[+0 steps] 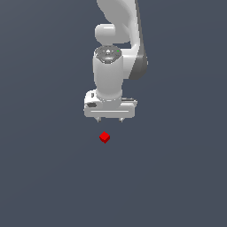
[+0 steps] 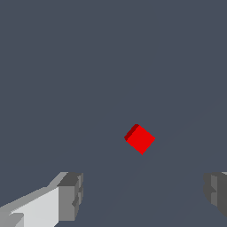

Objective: Pick up the red cube and move it to a goal position.

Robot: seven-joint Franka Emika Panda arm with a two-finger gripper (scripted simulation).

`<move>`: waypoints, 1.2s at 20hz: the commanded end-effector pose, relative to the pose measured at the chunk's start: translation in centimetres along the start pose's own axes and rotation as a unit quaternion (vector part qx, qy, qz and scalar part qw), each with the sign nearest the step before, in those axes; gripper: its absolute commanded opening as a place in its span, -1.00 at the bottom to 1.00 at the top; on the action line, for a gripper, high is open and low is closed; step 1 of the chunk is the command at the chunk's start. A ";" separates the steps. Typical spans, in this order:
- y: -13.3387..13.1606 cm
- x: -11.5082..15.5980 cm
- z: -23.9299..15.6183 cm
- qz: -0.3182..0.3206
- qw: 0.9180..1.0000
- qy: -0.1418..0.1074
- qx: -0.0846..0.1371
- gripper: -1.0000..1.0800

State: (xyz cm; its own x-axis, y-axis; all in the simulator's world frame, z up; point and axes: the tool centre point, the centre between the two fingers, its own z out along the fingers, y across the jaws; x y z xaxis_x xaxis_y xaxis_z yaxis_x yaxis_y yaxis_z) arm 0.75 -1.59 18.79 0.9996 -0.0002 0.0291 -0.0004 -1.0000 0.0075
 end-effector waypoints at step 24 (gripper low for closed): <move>2.0 0.0 9.9 0.204 0.979 -0.009 -0.002 0.92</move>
State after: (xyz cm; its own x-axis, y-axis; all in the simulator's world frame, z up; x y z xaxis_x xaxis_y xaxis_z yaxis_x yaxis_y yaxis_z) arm 1.09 -3.38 10.04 0.9348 -0.3550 0.0153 -0.3551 -0.9348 0.0034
